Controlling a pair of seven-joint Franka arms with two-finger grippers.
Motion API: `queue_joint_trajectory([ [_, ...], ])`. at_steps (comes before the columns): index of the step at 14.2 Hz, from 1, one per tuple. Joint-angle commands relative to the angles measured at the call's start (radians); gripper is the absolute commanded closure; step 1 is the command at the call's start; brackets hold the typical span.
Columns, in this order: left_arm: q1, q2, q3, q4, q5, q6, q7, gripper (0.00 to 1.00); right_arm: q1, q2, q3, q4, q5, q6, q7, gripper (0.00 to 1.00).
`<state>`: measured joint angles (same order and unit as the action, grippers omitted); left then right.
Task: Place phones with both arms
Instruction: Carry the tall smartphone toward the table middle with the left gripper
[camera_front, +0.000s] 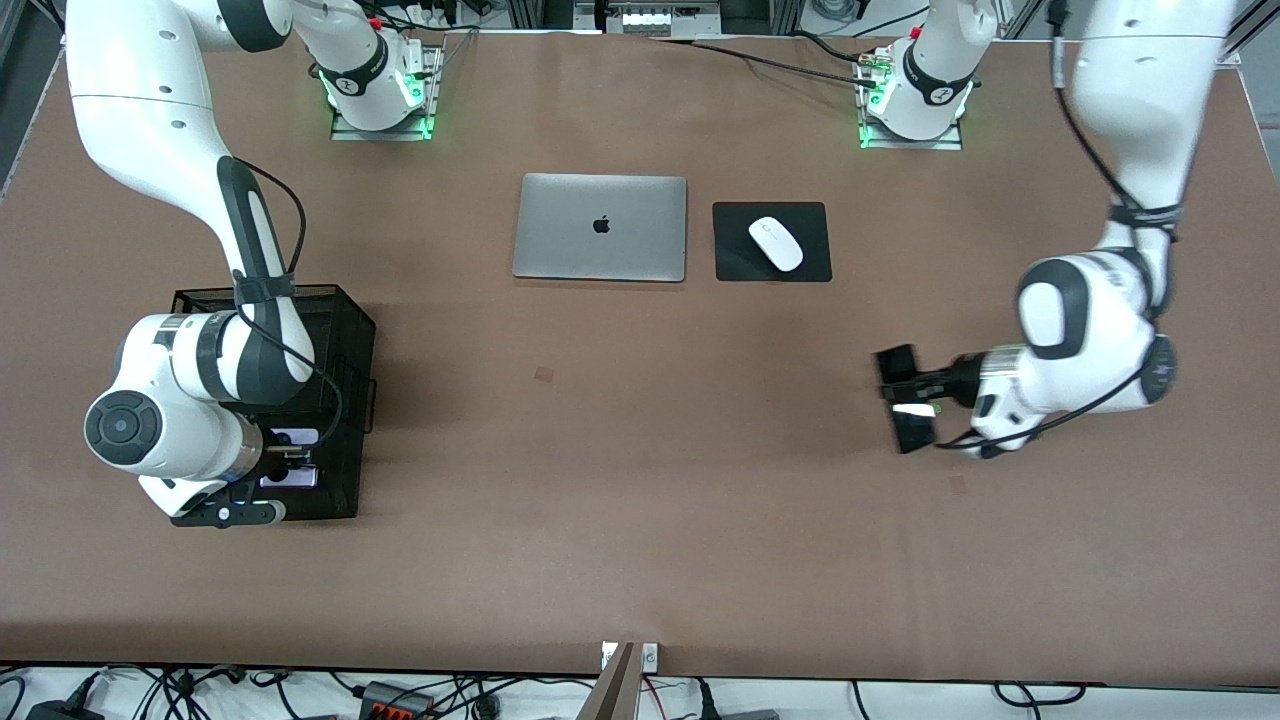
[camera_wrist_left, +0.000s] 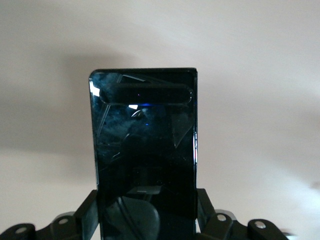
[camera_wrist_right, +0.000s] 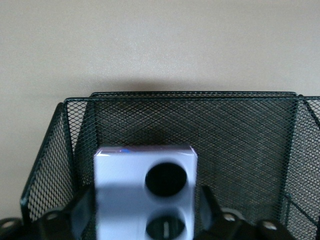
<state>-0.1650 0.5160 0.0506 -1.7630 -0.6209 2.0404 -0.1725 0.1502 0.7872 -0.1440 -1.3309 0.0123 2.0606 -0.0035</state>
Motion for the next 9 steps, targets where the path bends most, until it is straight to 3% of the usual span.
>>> queue_joint_trajectory([
  [1, -0.127, 0.021, 0.011, 0.106, -0.106, -0.016, -0.201, 0.8, 0.0, -0.035, 0.014, -0.001, 0.006, -0.016, 0.007, 0.0],
  [3, -0.214, 0.058, 0.014, 0.18, -0.114, 0.003, -0.283, 0.8, -0.008, -0.066, 0.014, 0.001, 0.008, -0.03, 0.005, 0.0],
  [6, -0.35, 0.107, 0.022, 0.223, -0.152, 0.182, -0.396, 0.8, -0.008, -0.137, 0.014, 0.006, 0.006, -0.069, 0.002, 0.0],
  [9, -0.441, 0.195, 0.034, 0.338, -0.177, 0.289, -0.476, 0.81, -0.008, -0.198, 0.012, 0.007, 0.005, -0.128, 0.002, 0.0],
])
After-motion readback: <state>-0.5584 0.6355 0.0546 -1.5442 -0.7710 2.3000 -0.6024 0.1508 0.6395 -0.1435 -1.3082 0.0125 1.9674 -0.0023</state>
